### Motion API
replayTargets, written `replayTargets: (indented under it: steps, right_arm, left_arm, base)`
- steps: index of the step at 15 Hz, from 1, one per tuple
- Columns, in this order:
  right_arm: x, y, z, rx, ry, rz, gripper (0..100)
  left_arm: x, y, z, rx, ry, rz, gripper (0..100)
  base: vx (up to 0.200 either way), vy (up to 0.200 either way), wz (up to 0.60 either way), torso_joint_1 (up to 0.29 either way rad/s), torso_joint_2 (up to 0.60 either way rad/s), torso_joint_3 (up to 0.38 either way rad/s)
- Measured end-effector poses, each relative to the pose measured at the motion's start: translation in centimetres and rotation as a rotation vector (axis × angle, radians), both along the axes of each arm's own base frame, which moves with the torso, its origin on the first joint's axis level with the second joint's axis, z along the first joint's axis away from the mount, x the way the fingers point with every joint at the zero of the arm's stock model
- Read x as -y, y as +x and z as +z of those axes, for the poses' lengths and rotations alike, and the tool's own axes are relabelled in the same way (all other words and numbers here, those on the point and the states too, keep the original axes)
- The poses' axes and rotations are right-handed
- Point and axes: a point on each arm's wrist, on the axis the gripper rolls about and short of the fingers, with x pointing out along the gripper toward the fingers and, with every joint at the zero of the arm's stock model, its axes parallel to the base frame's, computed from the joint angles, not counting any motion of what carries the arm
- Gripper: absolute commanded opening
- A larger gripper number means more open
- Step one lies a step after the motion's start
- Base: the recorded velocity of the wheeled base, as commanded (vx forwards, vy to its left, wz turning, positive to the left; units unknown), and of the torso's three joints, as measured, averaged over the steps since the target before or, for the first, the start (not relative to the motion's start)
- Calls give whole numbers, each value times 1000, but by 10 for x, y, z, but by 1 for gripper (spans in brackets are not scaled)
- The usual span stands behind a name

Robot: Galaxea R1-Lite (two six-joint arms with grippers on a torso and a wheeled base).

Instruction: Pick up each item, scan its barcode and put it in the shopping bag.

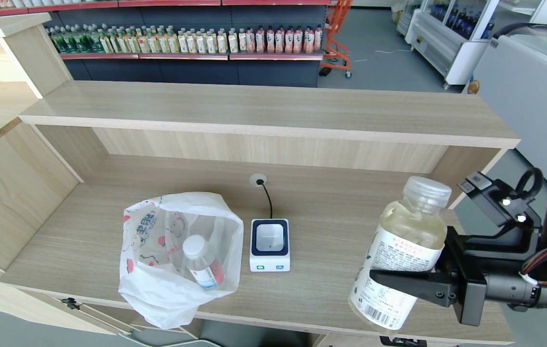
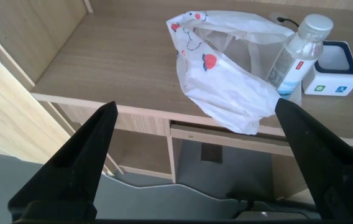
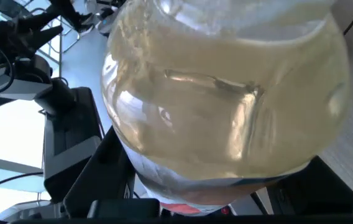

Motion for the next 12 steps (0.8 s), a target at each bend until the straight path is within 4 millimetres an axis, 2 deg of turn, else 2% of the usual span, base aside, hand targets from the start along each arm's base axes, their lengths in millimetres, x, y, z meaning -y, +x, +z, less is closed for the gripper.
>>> replayTargets:
  steps: [4,12]
  right_arm:
    - [-6,2,-8,-6,-28,21,0]
    - [-29,-8,-11,-33,-69,107,0]
  left_arm:
    - [0,0,0,0,0,0,100]
    - [0,0,0,0,0,0,100]
  base:
    - [0,0,0,0,0,0]
    - [0,0,0,0,0,0]
